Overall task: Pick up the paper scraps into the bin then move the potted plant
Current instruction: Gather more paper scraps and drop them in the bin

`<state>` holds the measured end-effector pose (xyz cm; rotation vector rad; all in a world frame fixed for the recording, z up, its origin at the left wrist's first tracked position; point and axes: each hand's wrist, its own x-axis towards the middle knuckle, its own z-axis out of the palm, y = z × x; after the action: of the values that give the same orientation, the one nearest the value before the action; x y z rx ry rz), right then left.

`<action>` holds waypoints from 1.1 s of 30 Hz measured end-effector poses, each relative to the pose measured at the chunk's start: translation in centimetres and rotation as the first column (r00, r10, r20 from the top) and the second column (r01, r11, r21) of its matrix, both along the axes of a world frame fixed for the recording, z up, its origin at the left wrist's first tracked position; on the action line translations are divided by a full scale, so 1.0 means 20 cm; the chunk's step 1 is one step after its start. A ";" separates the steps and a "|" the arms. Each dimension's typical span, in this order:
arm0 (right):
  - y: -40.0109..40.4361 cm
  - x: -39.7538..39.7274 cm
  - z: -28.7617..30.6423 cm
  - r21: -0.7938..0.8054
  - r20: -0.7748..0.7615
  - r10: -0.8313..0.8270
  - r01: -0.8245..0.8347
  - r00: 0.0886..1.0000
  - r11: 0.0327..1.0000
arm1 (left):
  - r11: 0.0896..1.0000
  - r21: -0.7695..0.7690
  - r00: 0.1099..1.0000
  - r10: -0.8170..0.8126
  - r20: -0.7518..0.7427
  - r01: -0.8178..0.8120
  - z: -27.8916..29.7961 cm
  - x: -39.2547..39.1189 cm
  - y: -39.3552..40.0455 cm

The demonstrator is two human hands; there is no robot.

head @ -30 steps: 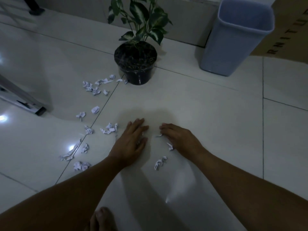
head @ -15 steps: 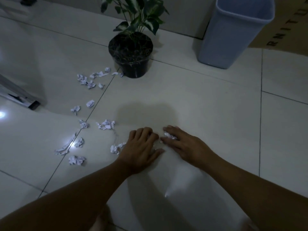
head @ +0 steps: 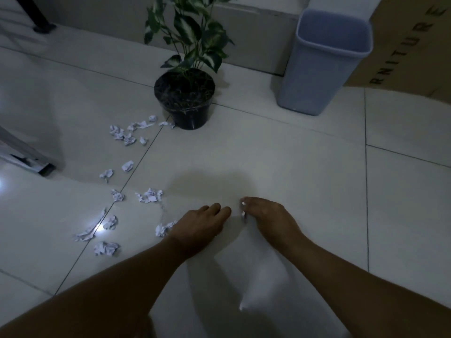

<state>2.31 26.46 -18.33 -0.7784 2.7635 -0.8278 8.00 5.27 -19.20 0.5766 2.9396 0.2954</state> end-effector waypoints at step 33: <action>0.35 -1.74 1.05 -0.669 0.323 -0.580 0.614 0.748 0.419 | 0.427 0.824 0.785 0.619 0.034 -0.372 1.22 -2.08 0.77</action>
<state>-32.49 33.49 2.68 0.2826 2.5708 -2.1779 -33.59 20.63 5.25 -0.3157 3.0053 1.8307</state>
